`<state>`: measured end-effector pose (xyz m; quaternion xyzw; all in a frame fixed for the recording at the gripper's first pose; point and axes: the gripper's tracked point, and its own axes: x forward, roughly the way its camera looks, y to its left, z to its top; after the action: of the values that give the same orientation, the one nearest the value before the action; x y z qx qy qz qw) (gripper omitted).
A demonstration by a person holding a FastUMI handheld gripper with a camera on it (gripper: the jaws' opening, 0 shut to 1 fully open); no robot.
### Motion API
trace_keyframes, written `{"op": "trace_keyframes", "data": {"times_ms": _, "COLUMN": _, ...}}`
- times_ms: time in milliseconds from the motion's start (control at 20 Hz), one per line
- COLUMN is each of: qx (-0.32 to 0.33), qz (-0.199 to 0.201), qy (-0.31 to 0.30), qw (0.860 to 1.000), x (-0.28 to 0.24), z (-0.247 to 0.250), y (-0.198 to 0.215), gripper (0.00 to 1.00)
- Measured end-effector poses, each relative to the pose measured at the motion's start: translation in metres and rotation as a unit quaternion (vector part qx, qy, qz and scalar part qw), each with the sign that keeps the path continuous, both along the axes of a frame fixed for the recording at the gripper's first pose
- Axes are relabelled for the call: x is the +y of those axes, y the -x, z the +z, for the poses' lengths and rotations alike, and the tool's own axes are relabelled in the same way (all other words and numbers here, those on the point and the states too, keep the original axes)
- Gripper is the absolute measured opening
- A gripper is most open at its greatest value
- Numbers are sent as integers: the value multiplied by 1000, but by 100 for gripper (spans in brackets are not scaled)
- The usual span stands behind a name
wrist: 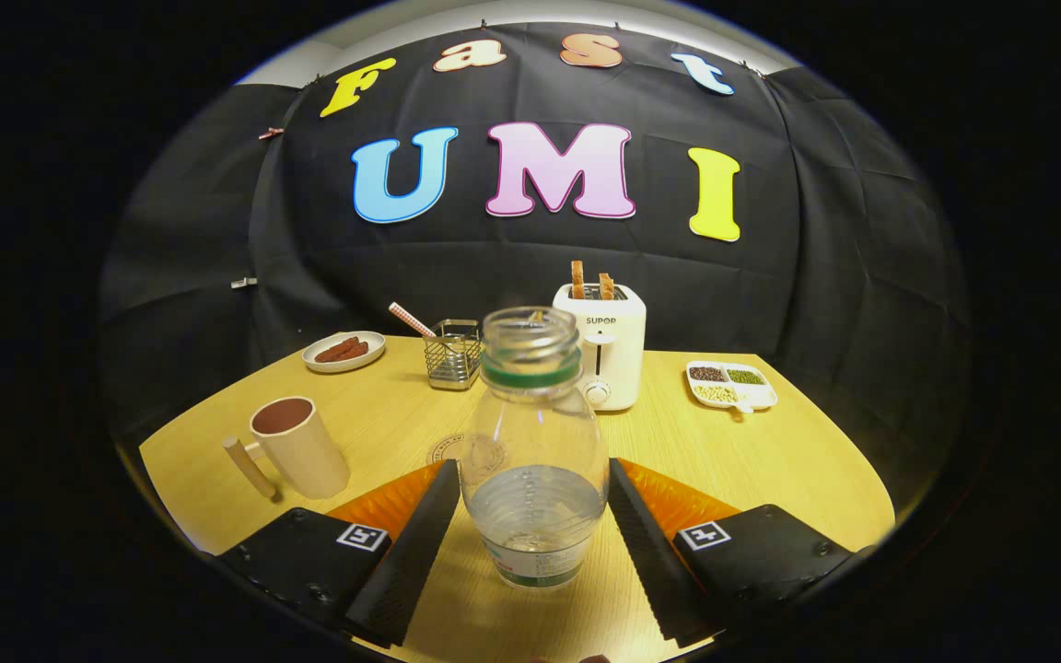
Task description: Take the bottle from table, then pour the juice into the cup, finally place the bottle on the coaster
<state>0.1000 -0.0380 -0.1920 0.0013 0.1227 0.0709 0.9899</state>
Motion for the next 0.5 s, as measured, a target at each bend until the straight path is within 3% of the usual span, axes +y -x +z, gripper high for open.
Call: {"op": "trace_keyframes", "data": {"times_ms": 500, "qx": -13, "qz": 6, "qy": 1, "qw": 1000, "x": -1, "z": -4, "y": -2, "gripper": 95}}
